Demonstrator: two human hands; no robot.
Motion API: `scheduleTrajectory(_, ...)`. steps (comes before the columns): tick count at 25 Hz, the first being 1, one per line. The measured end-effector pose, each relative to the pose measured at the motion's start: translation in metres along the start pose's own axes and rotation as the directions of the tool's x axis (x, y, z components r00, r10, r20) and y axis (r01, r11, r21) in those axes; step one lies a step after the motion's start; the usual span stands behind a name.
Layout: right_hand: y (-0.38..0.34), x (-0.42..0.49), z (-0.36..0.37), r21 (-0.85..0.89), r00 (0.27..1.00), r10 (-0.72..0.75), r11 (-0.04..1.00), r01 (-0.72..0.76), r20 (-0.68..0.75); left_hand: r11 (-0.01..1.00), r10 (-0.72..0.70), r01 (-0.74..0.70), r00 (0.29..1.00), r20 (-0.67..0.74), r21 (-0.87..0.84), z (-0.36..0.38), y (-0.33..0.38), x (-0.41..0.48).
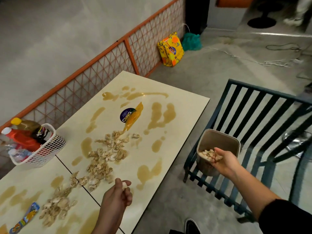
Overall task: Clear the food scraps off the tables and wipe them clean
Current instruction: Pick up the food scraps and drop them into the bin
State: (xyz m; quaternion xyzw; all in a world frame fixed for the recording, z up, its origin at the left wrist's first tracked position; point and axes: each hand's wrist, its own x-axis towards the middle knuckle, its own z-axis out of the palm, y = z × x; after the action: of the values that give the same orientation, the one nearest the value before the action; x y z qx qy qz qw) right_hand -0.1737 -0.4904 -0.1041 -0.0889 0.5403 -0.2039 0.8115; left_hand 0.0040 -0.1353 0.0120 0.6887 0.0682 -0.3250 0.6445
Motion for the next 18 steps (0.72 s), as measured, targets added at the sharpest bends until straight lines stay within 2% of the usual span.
scheduleTrajectory(4, -0.030, 0.027, 0.001, 0.274, 0.999, -0.010, 0.961, 0.024, -0.052, 0.997, -0.069, 0.067, 0.997, 0.030, 0.043, 0.021, -0.001, -0.002)
scheduleTrajectory(7, -0.032, 0.039, 0.001, 0.280, 0.989, 0.103, 0.957, -0.070, -0.102, 0.992, -0.088, 0.083, 0.995, 0.054, 0.092, 0.029, -0.004, -0.002)
scheduleTrajectory(9, -0.013, 0.031, 0.002, 0.150, 0.984, 0.144, 0.980, -0.128, -0.107, 0.989, -0.085, 0.077, 0.995, 0.061, 0.124, 0.033, -0.005, -0.003)
scheduleTrajectory(11, 0.018, 0.006, 0.009, -0.101, 0.987, 0.157, 0.982, -0.161, -0.045, 0.983, -0.075, 0.063, 0.995, 0.064, 0.172, 0.036, -0.007, -0.001)
scheduleTrajectory(13, 0.054, -0.025, 0.014, -0.356, 0.976, 0.205, 0.919, -0.167, 0.072, 0.968, -0.115, 0.097, 0.991, 0.066, 0.231, 0.042, -0.011, 0.005)
scheduleTrajectory(15, 0.087, -0.055, 0.020, -0.531, 0.925, 0.306, 0.835, -0.146, 0.226, 0.937, -0.169, 0.138, 0.983, 0.069, 0.320, 0.050, -0.015, 0.010)
scheduleTrajectory(16, 0.100, -0.070, 0.026, -0.585, 0.884, 0.361, 0.800, -0.130, 0.298, 0.911, -0.144, 0.101, 0.986, 0.078, 0.400, 0.053, -0.017, 0.012)
scheduleTrajectory(18, 0.120, -0.094, 0.039, -0.640, 0.795, 0.452, 0.761, -0.107, 0.404, 0.807, -0.008, -0.096, 0.985, 0.173, 0.582, 0.060, -0.017, 0.006)
